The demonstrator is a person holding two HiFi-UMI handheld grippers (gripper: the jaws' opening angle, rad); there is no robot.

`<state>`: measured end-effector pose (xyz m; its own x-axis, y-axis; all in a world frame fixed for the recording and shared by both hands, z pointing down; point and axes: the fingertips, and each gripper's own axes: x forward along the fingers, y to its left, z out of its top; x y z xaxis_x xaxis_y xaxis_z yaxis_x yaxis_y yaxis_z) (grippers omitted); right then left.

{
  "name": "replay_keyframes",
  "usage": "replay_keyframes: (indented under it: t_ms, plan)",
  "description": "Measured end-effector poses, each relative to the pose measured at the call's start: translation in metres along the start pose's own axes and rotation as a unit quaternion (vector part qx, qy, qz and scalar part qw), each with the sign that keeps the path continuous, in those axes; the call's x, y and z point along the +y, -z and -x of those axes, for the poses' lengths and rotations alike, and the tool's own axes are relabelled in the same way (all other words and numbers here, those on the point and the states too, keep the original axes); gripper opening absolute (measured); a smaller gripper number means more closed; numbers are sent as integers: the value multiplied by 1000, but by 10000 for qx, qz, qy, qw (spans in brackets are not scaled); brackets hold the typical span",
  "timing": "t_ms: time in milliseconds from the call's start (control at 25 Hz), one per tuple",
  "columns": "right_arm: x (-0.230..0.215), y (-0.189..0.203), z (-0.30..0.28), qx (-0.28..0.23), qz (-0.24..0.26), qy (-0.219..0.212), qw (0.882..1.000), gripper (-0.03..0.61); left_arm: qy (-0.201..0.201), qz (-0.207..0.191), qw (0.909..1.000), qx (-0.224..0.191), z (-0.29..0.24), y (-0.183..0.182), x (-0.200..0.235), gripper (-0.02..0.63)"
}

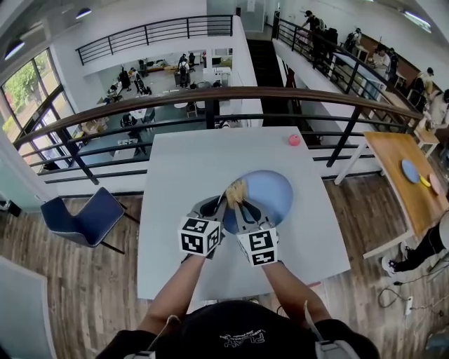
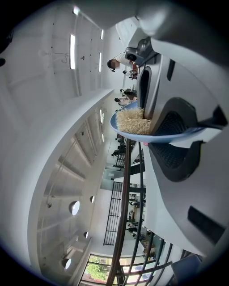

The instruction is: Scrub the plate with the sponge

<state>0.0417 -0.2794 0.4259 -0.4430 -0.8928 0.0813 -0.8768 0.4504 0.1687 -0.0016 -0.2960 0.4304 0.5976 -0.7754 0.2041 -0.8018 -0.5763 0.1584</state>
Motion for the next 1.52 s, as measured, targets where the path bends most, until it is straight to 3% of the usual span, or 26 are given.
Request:
replay_keyframes:
  t_ms: [560, 1520]
  plan:
    - [-36, -4, 8, 1, -218, 371, 9991, 44, 68, 98, 9999, 39, -1, 1, -2, 28]
    - [-81, 46, 40, 603, -510, 1091, 9909, 44, 20, 195, 9997, 144, 12, 11, 10, 28]
